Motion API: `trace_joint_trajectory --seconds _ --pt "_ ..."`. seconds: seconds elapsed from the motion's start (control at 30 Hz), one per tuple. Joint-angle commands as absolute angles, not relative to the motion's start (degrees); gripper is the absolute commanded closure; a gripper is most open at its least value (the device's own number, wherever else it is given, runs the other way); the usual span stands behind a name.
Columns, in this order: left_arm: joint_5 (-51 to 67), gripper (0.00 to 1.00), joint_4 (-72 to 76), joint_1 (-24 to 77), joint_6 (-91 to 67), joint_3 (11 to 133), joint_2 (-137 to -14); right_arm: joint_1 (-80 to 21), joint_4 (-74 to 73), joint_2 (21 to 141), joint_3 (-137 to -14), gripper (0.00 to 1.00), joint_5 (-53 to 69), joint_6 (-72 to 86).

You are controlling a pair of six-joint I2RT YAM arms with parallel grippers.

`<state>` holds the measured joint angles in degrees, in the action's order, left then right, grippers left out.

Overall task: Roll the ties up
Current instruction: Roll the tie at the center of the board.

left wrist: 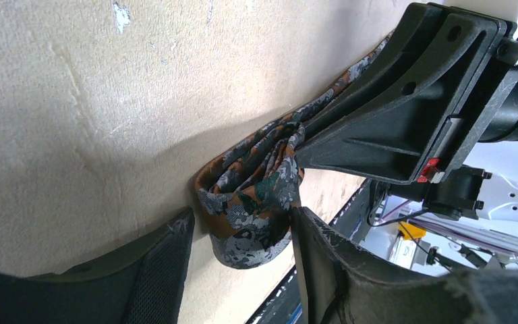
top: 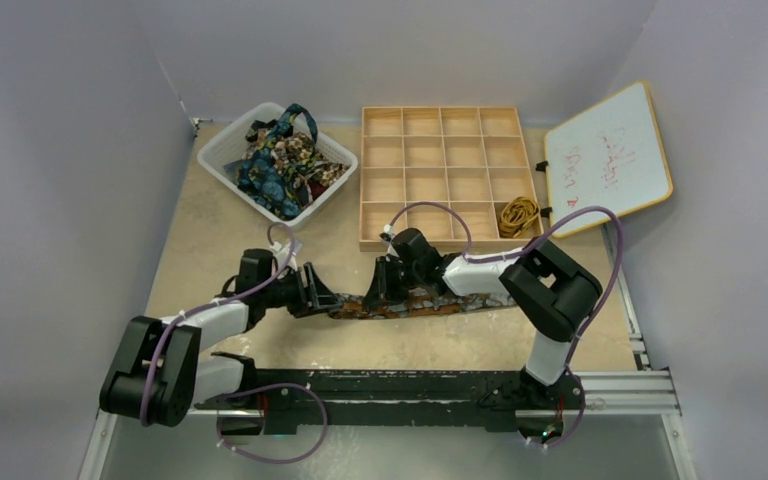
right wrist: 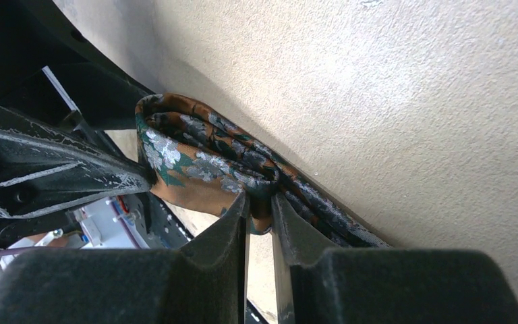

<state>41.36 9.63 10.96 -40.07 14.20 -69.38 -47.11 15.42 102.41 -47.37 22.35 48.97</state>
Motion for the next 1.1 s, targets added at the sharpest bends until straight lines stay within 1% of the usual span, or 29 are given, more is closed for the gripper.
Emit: trace_joint_trajectory --seconds 0.0,0.17,0.27,0.47,0.6,0.7,0.83,0.97,1.07 --pt "43.87 0.47 15.09 11.16 -42.63 14.1 -70.66 -46.82 15.34 103.97 -46.78 0.83 22.5 49.01" --pt "42.39 0.48 14.41 11.18 -48.24 12.58 -72.16 -46.81 15.85 103.57 -46.18 0.84 22.96 49.31" --pt "42.3 0.48 17.55 11.16 -51.53 10.73 -72.97 -46.84 16.0 103.75 -46.14 0.85 23.2 49.08" --pt "42.06 0.5 16.15 11.16 -52.08 10.81 -72.84 -46.79 16.03 103.71 -45.98 0.85 23.12 49.2" --pt "42.55 0.55 16.99 11.16 -52.29 10.96 -74.02 -46.84 16.8 103.92 -46.12 0.85 23.62 49.28" --pt "41.42 0.6 16.45 11.24 -52.23 11.44 -74.03 -46.79 17.01 103.95 -46.31 0.85 23.57 49.06" --pt "40.53 0.63 16.93 11.25 -52.2 11.6 -73.44 -46.82 16.97 103.8 -46.5 0.85 23.97 48.8" --pt "40.37 0.71 16.11 11.25 -51.08 12.38 -72.42 -46.81 17.1 103.79 -47.11 0.84 24.1 48.28" --pt "39.67 0.78 14.51 11.25 -49.86 12.73 -71.1 -46.85 15.98 103.06 -48.1 0.8 24.25 47.49"
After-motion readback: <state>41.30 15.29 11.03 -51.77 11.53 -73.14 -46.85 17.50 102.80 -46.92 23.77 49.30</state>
